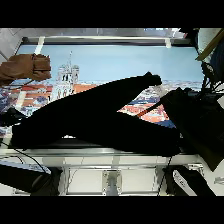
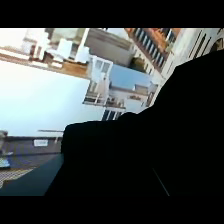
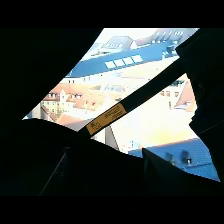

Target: Fold the clothes and pants, and hang the long-sleeved shirts on hangers.

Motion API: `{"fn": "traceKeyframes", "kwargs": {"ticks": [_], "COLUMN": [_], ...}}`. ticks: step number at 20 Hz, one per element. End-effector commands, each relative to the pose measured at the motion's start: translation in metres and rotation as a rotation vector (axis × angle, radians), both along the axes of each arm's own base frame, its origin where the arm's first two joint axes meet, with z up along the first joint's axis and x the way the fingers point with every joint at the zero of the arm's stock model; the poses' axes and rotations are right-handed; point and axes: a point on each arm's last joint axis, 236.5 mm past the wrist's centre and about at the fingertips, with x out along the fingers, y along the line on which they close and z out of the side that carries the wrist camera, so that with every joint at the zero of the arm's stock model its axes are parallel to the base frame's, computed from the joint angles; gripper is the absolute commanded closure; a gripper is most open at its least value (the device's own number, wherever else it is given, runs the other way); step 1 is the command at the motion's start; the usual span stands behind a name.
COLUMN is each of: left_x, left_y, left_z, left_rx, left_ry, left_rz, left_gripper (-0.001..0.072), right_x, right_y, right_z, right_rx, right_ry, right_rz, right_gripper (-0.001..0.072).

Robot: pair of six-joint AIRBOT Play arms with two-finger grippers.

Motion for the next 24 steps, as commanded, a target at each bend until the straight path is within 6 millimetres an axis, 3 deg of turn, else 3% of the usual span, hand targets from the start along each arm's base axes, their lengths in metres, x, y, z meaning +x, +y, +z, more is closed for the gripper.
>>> {"fn": "traceKeyframes", "kwargs": {"ticks": [1, 3, 5, 8, 9, 10, 13, 16, 18, 20, 21, 23, 24], "left_x": [-0.012, -0.017, -0.017, -0.008, -0.004, 0.001, 0.035, 0.085, 0.097, 0.096, 0.093, 0.085, 0.081], "left_y": [-0.003, -0.004, -0.007, -0.017, -0.023, -0.025, -0.021, 0.013, 0.047, 0.071, 0.079, 0.085, 0.084], "left_z": [0.000, -0.003, -0.007, -0.013, -0.015, -0.017, -0.005, 0.046, 0.079, 0.104, 0.113, 0.125, 0.129], "left_rx": [0.002, -0.004, -0.018, -0.038, -0.043, -0.035, 0.033, 0.181, 0.308, 0.389, 0.424, 0.480, 0.494], "left_ry": [0.026, 0.045, 0.056, 0.051, 0.052, 0.044, -0.061, -0.281, -0.342, -0.360, -0.359, -0.357, -0.351], "left_rz": [-0.067, -0.076, -0.081, -0.095, -0.107, -0.113, -0.077, 0.074, 0.216, 0.349, 0.386, 0.379, 0.367], "left_gripper": [0.0223, 0.0238, 0.0366, 0.0391, 0.0579, 0.0695, 0.0697, 0.0698, 0.0698, 0.0698, 0.0698, 0.0698, 0.0698], "right_x": [0.000, 0.000, 0.000, 0.001, 0.001, 0.002, 0.012, 0.025, 0.037, 0.051, 0.057, 0.074, 0.089], "right_y": [0.000, 0.000, 0.000, 0.000, 0.000, 0.000, -0.005, -0.014, -0.020, -0.020, -0.018, -0.012, -0.010], "right_z": [0.000, 0.000, 0.000, 0.000, 0.000, 0.001, 0.008, 0.015, 0.011, -0.014, -0.036, -0.076, -0.091], "right_rx": [0.000, 0.000, 0.000, 0.000, 0.000, 0.000, -0.013, -0.041, -0.041, -0.022, 0.004, 0.047, 0.069], "right_ry": [0.001, 0.000, -0.001, -0.002, -0.004, -0.009, -0.060, -0.119, -0.131, -0.076, -0.018, 0.083, 0.112], "right_rz": [0.001, 0.000, 0.000, 0.000, -0.001, -0.002, -0.021, -0.048, -0.079, -0.091, -0.092, -0.087, -0.093], "right_gripper": [0.0227, 0.0227, 0.0227, 0.0227, 0.0227, 0.0227, 0.0228, 0.0255, 0.0296, 0.0296, 0.0296, 0.0284, 0.0196]}}
